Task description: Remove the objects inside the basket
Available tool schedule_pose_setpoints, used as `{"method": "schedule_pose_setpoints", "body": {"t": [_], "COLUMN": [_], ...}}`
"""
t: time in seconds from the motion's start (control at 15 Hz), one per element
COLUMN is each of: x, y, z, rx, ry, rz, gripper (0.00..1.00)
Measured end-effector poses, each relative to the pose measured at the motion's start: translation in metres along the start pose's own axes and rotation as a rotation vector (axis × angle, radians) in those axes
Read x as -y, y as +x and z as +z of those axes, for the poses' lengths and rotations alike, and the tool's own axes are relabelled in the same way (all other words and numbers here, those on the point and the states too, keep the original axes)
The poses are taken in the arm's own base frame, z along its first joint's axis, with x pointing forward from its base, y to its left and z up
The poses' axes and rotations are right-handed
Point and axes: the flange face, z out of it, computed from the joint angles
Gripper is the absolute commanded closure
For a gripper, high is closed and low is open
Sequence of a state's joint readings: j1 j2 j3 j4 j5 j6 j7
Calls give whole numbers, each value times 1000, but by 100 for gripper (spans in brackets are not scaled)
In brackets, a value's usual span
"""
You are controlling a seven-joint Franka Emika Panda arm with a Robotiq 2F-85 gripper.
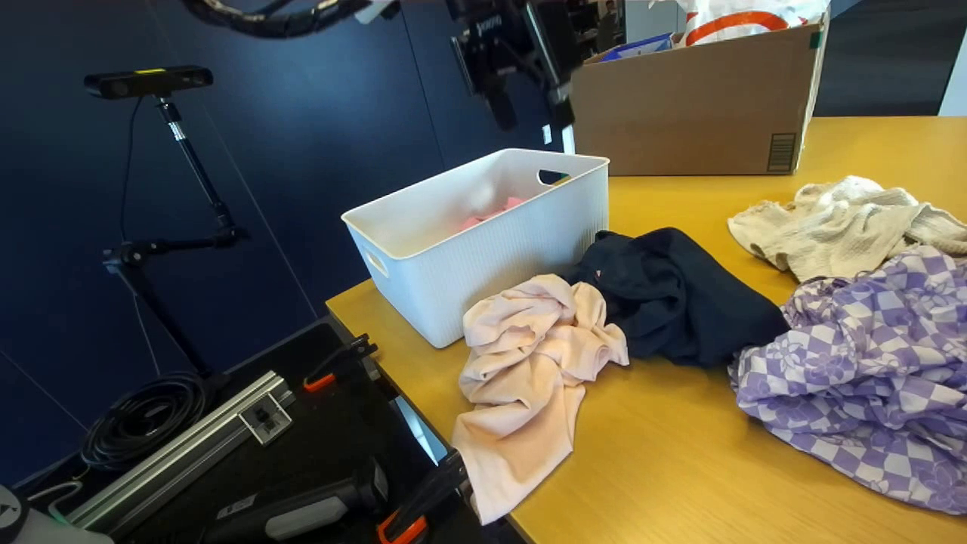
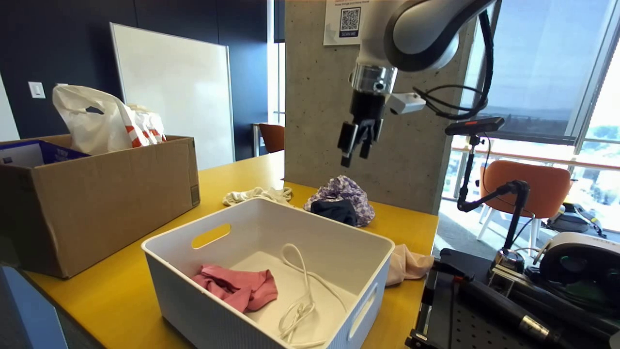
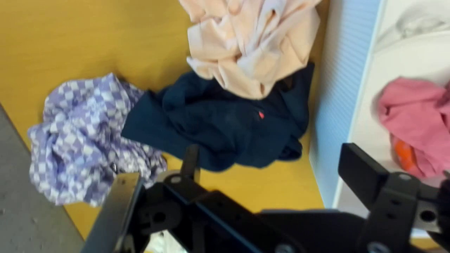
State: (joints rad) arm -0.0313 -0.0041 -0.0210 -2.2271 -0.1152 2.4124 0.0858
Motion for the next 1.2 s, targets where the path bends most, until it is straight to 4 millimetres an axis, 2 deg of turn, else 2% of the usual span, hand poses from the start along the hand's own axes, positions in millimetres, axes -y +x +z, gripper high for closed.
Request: {"method": "schedule_pose_setpoints", "body": {"t": [0.2,0.33,0.4,0.53,0.67,1.0,1.2], "x": [35,71,89,123,149,195,223], "y": [41,65,74,85,89,90,105], "z": [-47,-61,-60,-42,-9,76,107], "rx": [-132,-193,-207,-199,-161,-60,-42], "ry": [15,42,62,108,153,217,250], "rz": [-107,-199,-242,-317,-375,-487,-564], "gripper": [0,0,0,0,0,0,0]}}
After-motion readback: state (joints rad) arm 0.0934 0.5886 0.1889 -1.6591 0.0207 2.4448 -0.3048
